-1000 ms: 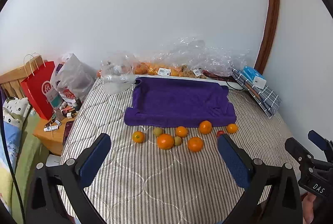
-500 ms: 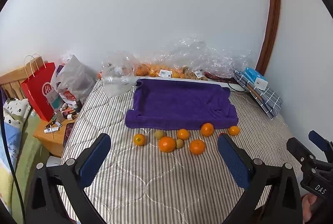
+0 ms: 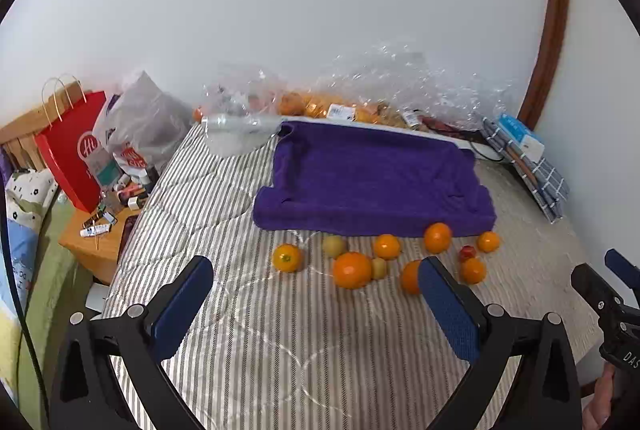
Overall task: Organize fruits
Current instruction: 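Grasp a stemmed orange with the left tool while the right tool grasps another orange, then lift and carry the held oranges over the purple towel with both tools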
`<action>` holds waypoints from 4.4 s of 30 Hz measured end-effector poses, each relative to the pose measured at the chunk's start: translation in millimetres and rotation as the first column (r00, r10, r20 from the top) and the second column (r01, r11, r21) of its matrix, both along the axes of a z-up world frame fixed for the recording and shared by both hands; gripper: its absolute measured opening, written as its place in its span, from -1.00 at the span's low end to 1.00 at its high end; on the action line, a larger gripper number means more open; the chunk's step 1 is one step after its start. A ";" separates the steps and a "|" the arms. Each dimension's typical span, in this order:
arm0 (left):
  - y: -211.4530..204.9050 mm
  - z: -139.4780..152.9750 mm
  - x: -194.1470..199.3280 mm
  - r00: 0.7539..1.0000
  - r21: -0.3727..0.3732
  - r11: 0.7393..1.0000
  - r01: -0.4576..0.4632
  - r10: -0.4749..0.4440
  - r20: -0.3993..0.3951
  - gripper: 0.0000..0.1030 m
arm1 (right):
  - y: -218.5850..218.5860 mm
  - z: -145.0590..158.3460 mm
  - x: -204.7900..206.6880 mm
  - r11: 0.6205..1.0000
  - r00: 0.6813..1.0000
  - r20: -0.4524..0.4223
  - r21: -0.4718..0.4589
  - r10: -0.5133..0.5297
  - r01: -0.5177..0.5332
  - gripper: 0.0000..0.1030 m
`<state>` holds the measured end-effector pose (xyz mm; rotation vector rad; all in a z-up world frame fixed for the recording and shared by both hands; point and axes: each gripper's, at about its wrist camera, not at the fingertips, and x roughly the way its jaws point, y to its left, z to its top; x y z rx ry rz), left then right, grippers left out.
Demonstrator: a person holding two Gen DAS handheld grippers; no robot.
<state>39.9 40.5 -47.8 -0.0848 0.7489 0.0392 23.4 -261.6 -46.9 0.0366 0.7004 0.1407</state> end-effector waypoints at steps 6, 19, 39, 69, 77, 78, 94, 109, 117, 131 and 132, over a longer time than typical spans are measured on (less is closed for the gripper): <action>20.3 -30.2 20.6 0.998 0.000 1.000 -0.014 0.014 -0.062 0.97 | 5.3 -36.1 23.2 1.000 0.999 -0.050 -0.023 0.002 -0.003 0.73; 42.0 -84.4 49.1 0.989 -0.085 0.996 0.013 -0.025 -0.143 0.81 | 6.3 -115.2 69.6 0.999 0.978 -0.208 0.040 0.032 -0.024 0.09; 38.1 -121.4 94.3 0.984 -0.159 0.986 0.060 -0.085 -0.157 -0.24 | 20.3 -140.2 93.7 0.997 0.977 -0.199 0.038 0.072 -0.065 -0.37; 34.2 -84.5 59.0 0.988 -0.181 0.981 0.073 -0.096 -0.122 -0.36 | -1.2 -92.2 61.7 0.998 0.995 -0.085 0.026 0.054 -0.052 -0.38; 27.2 -54.8 64.2 0.991 -0.155 0.984 0.091 -0.105 -0.085 -0.36 | -2.0 -68.4 69.2 0.999 0.998 -0.047 0.019 0.046 -0.045 -0.38; 27.1 -51.1 64.8 0.992 -0.154 0.984 0.090 -0.103 -0.078 -0.36 | -1.7 -66.2 70.9 0.999 0.998 -0.044 0.018 0.045 -0.044 -0.38; 14.9 -12.4 114.5 0.995 -0.119 0.989 0.087 -0.091 -0.032 -0.36 | 1.3 -29.3 118.9 0.999 1.000 -0.008 0.023 0.026 -0.026 -0.38; 2.5 -16.6 200.1 0.999 -0.072 0.996 0.044 -0.046 -0.017 -0.36 | 6.4 -44.9 215.0 0.998 0.999 -0.031 0.039 0.042 -0.041 -0.38; -10.3 -57.9 242.4 0.996 -0.074 0.997 0.034 -0.040 -0.083 -0.36 | 23.5 -82.1 259.6 0.998 0.994 -0.093 0.028 0.065 -0.063 -0.38; -7.0 -101.5 258.9 0.979 -0.055 0.998 0.034 -0.045 -0.199 -0.36 | 34.2 -131.1 281.8 0.997 0.976 -0.206 0.002 0.073 -0.074 -0.38; -6.5 -102.6 259.6 0.975 -0.065 0.997 0.037 -0.050 -0.216 -0.36 | 33.7 -132.5 282.1 0.997 0.975 -0.212 0.003 0.071 -0.072 -0.38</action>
